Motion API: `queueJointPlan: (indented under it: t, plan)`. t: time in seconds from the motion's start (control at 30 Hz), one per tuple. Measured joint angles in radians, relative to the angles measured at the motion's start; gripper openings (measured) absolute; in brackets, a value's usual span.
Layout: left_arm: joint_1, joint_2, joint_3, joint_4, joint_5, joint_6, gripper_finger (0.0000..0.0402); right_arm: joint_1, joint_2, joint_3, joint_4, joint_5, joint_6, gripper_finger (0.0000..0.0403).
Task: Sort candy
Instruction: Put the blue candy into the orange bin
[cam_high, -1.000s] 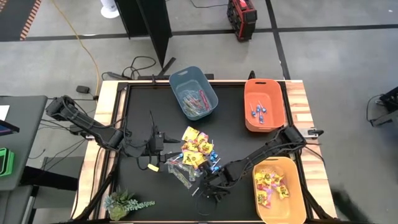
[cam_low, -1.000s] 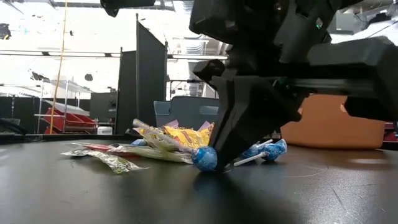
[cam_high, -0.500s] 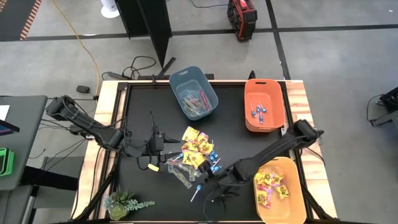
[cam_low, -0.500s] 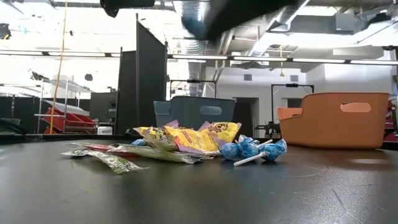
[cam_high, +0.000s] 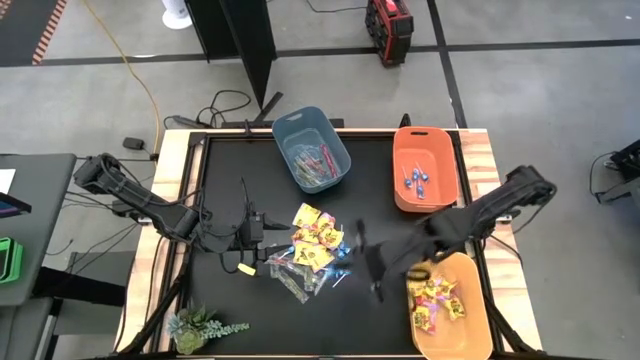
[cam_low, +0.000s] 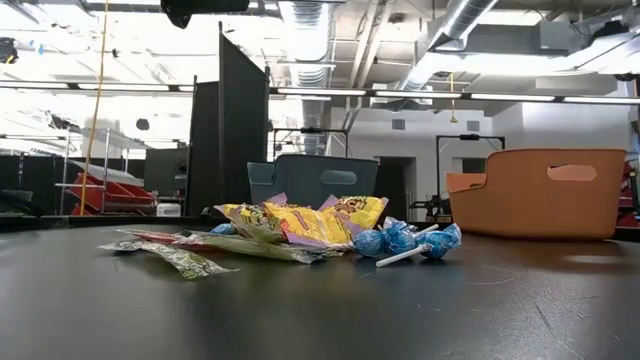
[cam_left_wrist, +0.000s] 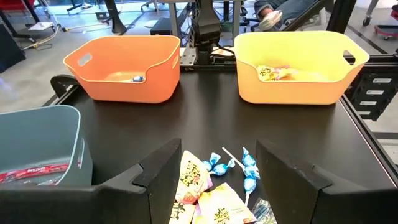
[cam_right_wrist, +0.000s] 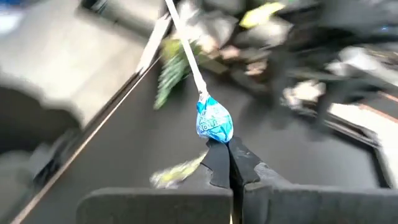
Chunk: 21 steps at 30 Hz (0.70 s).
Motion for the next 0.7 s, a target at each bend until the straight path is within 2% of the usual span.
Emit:
queueJointPlan:
  t: [0.23, 0.37, 0.5, 0.6, 0.7]
  plan:
    - [0.000, 0.000, 0.000, -0.001, 0.000, 0.000, 0.0201, -0.025, -0.116, -0.068, -0.009, 0.157, 0.194, 0.0000]
    - [0.000, 0.000, 0.000, -0.001, 0.000, 0.000, 0.0201, -0.045, -0.154, -0.117, -0.009, 0.211, 0.292, 0.0000]
    - [0.000, 0.000, 0.000, -0.001, 0.000, 0.000, 0.0201, -0.060, -0.175, -0.158, -0.031, 0.270, 0.325, 0.0000]
    - [0.000, 0.000, 0.000, 0.000, 0.000, 0.000, 0.0201, -0.072, -0.185, -0.164, -0.202, 0.446, 0.410, 0.0000]
    - [0.000, 0.000, 0.000, -0.001, 0.000, 0.000, 0.0201, -0.099, -0.187, -0.164, -0.474, 0.627, 0.613, 0.0000]
